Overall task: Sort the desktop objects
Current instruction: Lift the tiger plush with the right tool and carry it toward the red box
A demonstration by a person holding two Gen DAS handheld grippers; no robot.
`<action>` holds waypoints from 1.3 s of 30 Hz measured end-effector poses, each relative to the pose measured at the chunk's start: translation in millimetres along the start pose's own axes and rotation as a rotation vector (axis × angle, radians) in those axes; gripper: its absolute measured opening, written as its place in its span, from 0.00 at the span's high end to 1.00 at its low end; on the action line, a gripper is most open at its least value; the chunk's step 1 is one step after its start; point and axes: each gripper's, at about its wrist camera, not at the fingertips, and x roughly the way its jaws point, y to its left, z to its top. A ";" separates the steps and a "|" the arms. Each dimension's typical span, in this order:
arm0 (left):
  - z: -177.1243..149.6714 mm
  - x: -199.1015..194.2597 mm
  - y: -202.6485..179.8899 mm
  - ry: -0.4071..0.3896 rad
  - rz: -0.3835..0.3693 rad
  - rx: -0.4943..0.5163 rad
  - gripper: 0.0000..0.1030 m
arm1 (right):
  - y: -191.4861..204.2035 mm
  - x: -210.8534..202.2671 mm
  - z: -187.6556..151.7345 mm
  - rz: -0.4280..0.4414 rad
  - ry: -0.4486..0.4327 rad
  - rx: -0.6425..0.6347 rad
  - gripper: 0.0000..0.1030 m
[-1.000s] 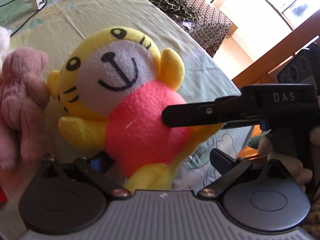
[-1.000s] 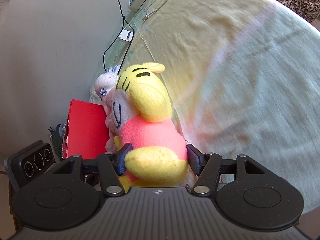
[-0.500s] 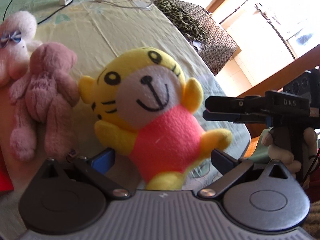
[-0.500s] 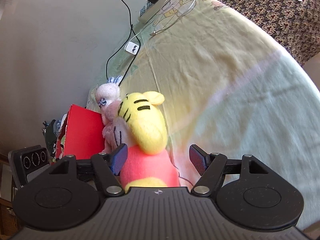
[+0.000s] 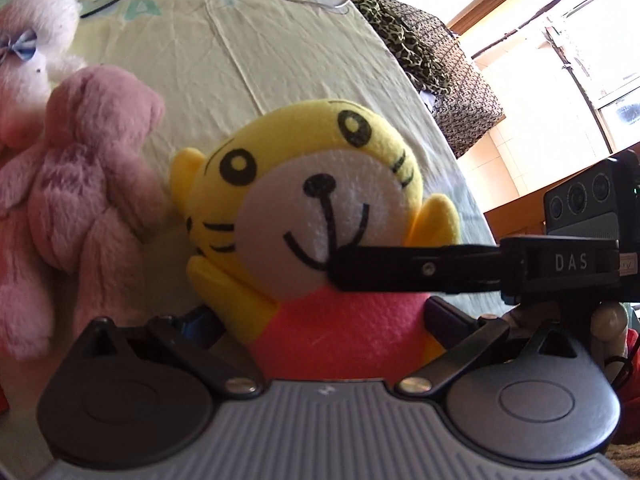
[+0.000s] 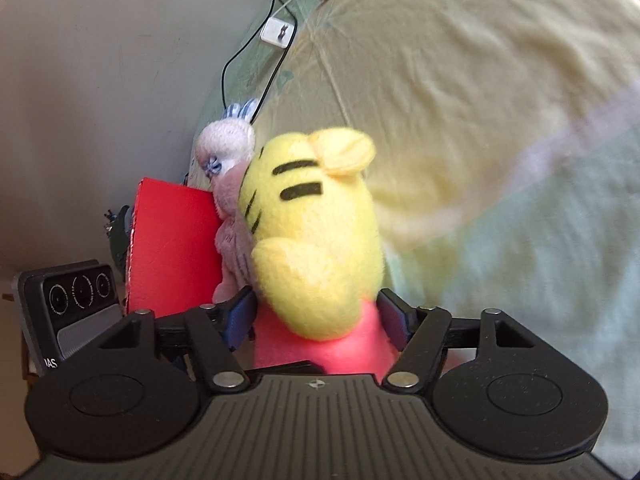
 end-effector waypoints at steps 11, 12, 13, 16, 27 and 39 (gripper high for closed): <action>-12.7 -4.8 -34.4 -0.029 0.087 0.135 0.01 | 3.4 -17.5 -10.1 -0.033 -0.017 -0.017 0.38; -14.5 -4.8 -39.8 -0.033 0.094 0.159 0.01 | 3.6 -21.8 -12.5 -0.038 -0.028 -0.018 0.38; -15.8 -4.5 -44.4 -0.035 0.097 0.182 0.01 | 4.2 -25.8 -15.2 -0.043 -0.040 -0.021 0.38; -19.9 -8.2 -56.0 -0.040 0.087 0.217 0.01 | 6.8 -38.7 -24.5 -0.060 -0.079 -0.033 0.38; -27.2 -27.2 -73.6 -0.089 0.029 0.312 0.01 | 38.9 -62.9 -55.3 -0.122 -0.228 -0.108 0.37; -36.0 -117.0 -33.3 -0.248 0.053 0.358 0.01 | 136.8 -30.9 -86.9 -0.120 -0.384 -0.306 0.37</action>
